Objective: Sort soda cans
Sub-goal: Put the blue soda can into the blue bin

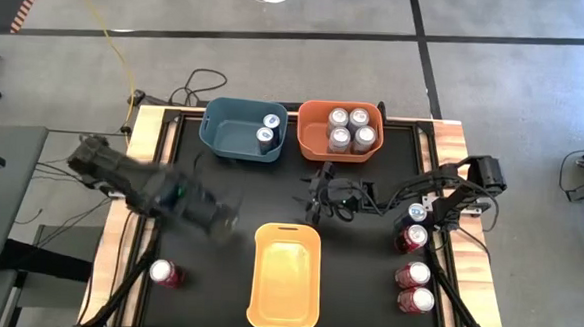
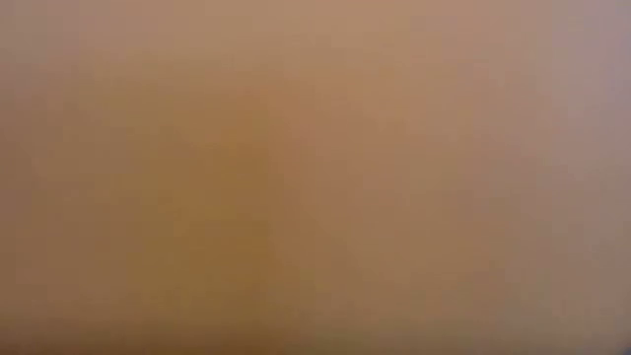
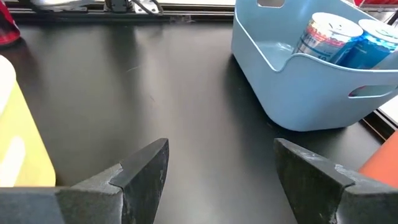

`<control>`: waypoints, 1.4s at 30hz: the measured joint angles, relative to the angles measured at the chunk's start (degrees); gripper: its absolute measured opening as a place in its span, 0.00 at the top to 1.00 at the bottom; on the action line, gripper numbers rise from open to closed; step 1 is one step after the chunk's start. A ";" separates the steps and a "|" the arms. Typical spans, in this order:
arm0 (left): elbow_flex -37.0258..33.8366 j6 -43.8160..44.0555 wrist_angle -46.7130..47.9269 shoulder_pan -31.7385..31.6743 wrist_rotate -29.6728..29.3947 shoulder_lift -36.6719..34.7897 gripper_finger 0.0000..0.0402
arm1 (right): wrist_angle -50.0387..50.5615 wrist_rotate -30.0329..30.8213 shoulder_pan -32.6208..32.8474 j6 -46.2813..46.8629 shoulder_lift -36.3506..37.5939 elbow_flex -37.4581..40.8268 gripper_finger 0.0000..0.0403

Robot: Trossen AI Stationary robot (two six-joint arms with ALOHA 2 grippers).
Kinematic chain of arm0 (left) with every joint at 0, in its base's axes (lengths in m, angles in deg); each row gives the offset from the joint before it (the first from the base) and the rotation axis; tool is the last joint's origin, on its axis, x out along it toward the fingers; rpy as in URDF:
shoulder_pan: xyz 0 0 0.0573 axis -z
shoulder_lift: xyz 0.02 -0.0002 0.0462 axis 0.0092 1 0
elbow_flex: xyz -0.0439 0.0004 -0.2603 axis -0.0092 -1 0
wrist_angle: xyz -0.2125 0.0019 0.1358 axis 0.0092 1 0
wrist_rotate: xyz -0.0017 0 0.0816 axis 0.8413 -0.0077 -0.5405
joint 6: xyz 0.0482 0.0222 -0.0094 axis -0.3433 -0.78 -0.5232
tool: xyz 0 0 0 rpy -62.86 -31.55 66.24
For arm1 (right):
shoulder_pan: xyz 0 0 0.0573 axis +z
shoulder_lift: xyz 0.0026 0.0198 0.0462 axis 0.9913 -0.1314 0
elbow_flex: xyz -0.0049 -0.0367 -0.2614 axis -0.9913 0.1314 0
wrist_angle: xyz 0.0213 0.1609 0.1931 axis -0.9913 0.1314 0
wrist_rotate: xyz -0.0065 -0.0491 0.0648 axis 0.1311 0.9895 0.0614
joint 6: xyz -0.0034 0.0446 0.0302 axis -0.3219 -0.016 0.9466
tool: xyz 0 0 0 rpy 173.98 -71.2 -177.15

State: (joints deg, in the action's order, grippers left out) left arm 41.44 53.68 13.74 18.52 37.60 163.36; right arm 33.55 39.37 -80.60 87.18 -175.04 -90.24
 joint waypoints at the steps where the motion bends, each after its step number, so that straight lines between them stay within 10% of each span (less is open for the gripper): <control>1: 0.00 -2.58 -0.07 -2.63 -0.48 -0.34 0.45 | 0.02 0.00 0.00 -0.01 0.00 0.00 0.24; 20: 0.04 -52.02 -20.66 -49.46 -0.86 -0.14 0.45 | 0.02 0.00 -0.50 0.72 0.00 0.00 0.24; 42: -0.04 -68.37 -27.09 -57.57 6.21 23.56 0.45 | 2.21 0.00 -1.25 0.35 0.00 -0.02 0.24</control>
State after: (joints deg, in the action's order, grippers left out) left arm 41.40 -14.69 -13.35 -39.05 43.81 186.92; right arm 35.76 39.37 -81.85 87.54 -175.04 -90.25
